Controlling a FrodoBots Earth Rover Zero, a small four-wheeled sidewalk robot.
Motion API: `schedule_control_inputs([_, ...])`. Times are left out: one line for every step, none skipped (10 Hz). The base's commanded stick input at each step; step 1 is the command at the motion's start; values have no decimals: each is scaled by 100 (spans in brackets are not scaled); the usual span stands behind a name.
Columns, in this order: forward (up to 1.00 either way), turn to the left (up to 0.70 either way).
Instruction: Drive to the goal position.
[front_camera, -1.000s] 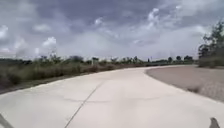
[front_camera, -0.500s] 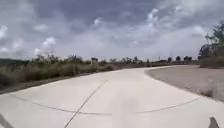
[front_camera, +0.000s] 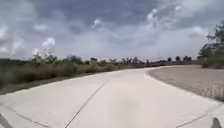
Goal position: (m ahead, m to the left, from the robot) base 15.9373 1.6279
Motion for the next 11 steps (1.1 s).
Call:
schedule_control_inputs([70, 0])
schedule_control_inputs([70, 0])
schedule_control_inputs([70, 0])
schedule_control_inputs([70, 0])
schedule_control_inputs([70, 0])
schedule_control_inputs([70, 0])
schedule_control_inputs([70, 0])
schedule_control_inputs([70, -16])
schedule_control_inputs([70, -35])
schedule_control_inputs([70, -35])
schedule_control_inputs([70, -35])
